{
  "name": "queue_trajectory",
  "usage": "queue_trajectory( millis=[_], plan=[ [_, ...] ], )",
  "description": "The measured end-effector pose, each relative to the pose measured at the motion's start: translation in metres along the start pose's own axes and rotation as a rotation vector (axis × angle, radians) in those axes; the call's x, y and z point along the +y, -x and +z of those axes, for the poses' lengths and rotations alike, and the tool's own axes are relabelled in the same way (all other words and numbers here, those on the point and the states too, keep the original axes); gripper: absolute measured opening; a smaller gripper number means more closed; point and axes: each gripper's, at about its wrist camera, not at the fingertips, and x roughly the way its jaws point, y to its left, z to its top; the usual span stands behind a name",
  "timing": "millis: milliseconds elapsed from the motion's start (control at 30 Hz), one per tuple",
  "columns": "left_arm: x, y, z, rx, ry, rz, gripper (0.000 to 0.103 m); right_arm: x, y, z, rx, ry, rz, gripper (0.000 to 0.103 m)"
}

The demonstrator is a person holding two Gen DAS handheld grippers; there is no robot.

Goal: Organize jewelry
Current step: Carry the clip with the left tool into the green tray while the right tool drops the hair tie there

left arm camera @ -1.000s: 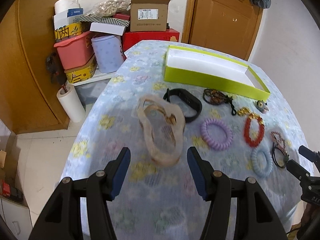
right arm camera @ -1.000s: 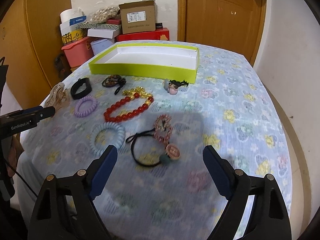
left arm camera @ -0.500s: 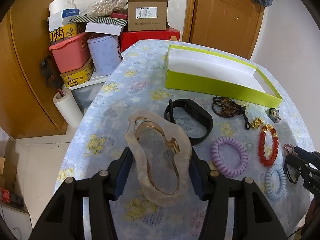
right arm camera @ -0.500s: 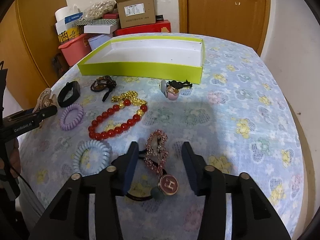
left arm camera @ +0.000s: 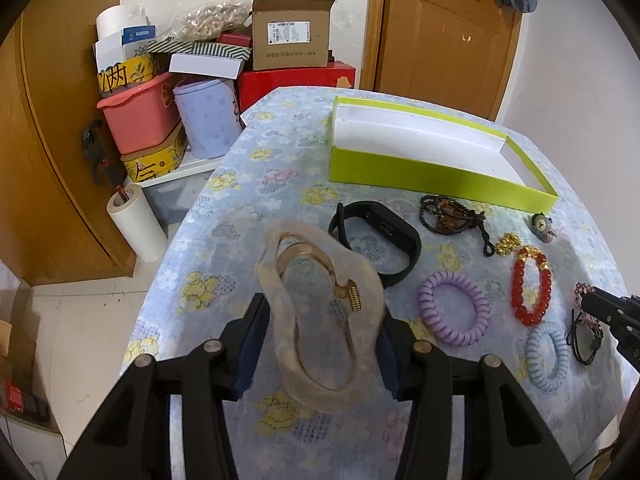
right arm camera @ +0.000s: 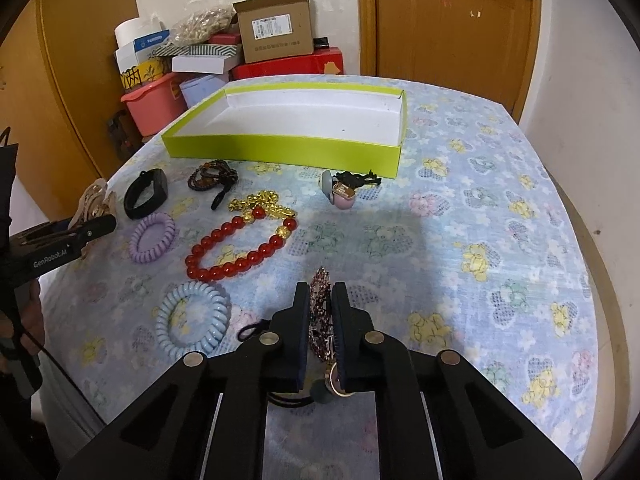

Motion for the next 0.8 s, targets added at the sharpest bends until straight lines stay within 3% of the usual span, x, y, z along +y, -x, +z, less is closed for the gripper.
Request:
queue_trajectory(
  millis=[200,567,800],
  plan=[
    [-0.001,0.014,-0.002,-0.016,-0.005,-0.007,0.048,-0.002,0.015,-0.003,-0.026,-0.013,0.025,0.011],
    [-0.008,0.048,0.0,-0.061,-0.018,-0.067,0.048,-0.016,0.045,0.007,-0.087,-0.11,0.165,0.011],
    [-0.017,0.061,0.017,-0.087,-0.052,-0.088,0.048,-0.019,0.058,0.044,-0.143,-0.106,0.224,0.011]
  ],
)
